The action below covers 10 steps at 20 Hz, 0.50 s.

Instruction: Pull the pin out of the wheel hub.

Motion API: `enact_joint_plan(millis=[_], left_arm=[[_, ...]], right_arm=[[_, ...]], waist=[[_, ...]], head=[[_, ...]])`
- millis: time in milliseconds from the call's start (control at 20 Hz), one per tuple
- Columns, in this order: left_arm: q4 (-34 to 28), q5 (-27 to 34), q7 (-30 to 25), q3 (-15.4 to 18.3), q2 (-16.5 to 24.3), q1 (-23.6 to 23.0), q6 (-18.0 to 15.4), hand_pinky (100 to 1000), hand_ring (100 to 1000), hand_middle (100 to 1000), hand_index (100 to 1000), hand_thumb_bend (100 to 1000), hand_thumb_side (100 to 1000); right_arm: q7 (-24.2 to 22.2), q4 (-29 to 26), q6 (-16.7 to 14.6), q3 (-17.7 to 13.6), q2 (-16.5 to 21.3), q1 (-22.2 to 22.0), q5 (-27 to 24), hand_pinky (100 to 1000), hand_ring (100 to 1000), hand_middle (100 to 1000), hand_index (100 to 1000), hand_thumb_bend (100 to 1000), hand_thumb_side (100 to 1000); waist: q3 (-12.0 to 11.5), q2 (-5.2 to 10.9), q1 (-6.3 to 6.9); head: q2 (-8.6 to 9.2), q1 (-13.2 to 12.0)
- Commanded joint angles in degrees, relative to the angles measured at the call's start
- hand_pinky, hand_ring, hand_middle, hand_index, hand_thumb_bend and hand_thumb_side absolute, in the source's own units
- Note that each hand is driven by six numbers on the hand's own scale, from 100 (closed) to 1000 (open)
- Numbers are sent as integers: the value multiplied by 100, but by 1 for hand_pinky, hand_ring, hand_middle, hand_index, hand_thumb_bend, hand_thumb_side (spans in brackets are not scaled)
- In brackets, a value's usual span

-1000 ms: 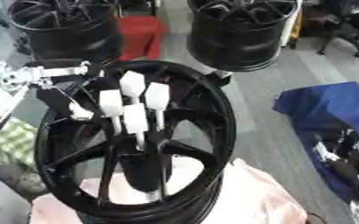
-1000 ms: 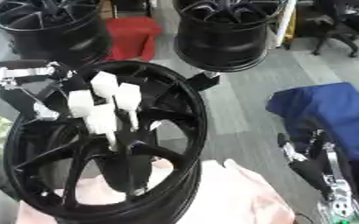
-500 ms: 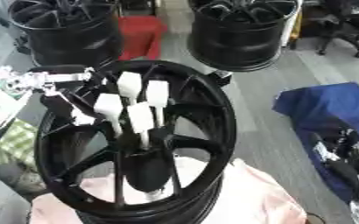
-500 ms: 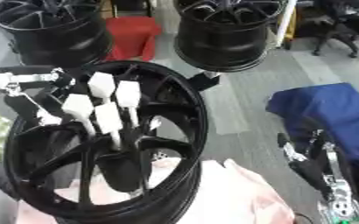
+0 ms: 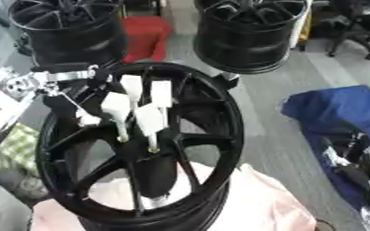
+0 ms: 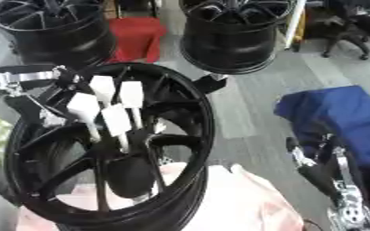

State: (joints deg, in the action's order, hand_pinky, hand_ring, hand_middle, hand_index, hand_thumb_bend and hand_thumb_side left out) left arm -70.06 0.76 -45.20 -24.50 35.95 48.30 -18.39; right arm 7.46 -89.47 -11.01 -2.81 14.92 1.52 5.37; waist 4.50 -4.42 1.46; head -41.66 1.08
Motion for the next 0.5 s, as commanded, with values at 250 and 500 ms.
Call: enact_joint_plan(millis=[250,500], left_arm=[[-371,462,65,626,843,163,-48,488,389,332,502,100,100],[-595,537,742,1304,1533,-282,-106,492,390,333,502,100,100]], right_arm=[[14,-35,-11,-45,105,28,12,565,699,739,927,390,430],[40,-20,-8,-71,112,6,19,565,699,739,927,393,428]], waist=[[-57,107,15],[-135,123,21]], head=[[3,14],[-8,41]])
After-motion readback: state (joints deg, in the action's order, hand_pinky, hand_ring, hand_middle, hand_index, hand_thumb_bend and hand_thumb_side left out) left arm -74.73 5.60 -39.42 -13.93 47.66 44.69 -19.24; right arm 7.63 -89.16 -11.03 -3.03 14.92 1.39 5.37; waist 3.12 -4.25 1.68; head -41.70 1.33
